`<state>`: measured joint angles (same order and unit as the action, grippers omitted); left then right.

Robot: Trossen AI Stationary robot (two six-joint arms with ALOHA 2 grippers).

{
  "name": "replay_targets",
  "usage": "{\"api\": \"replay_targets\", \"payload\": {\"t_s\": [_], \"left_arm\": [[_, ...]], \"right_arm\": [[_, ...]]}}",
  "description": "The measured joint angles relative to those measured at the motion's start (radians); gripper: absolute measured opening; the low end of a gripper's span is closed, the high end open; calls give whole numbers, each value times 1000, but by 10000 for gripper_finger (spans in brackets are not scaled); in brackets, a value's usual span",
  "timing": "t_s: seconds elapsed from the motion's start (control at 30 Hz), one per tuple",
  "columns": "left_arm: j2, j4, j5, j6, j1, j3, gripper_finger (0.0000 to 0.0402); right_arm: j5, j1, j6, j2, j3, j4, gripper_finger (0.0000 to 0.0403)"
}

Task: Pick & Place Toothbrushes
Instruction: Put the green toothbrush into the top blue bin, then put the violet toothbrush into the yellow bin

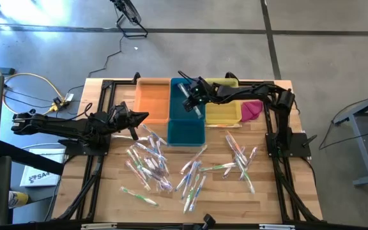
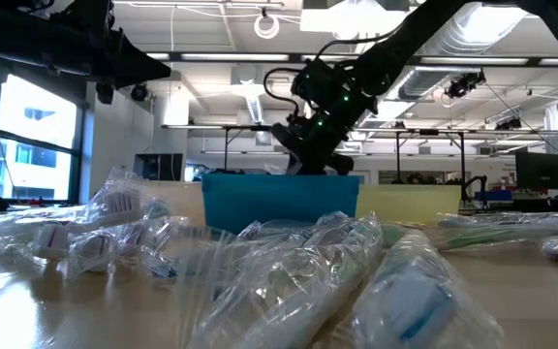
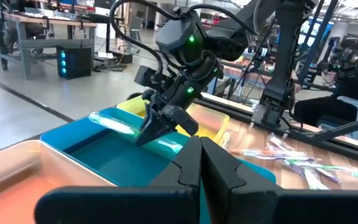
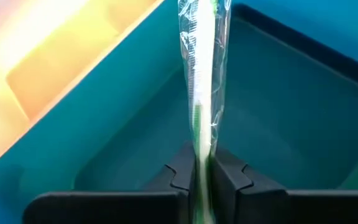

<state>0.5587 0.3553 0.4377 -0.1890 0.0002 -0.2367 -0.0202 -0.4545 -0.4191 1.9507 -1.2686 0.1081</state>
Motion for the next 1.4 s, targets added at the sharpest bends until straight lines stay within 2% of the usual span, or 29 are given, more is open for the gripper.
{"api": "replay_targets", "payload": {"t_s": [0.17, 0.33, 0.4, 0.53, 0.6, 0.97, 1.4], "left_arm": [[0, 0, 0, 0, 0, 0, 0], [0, 0, 0, 0, 0, 0, 0], [0, 0, 0, 0, 0, 0, 0], [0, 0, 0, -2, 0, 0, 0], [0, 0, 0, -2, 0, 0, 0], [0, -24, 0, -3, 0, 0, 0], [0, -7, -1, -18, 0, 0, 0]], "right_arm": [[-2, 0, 0, 0, 0, -3, 62], [-4, 0, 10, 0, 0, -16, 75], [-3, 0, 32, -3, 0, -17, 67], [47, 3, 92, -51, 0, -17, 16], [61, 9, 120, -82, 0, -20, 6], [64, 23, 237, -217, 0, 61, 2], [52, 36, 205, -232, 0, 53, 2]]}}
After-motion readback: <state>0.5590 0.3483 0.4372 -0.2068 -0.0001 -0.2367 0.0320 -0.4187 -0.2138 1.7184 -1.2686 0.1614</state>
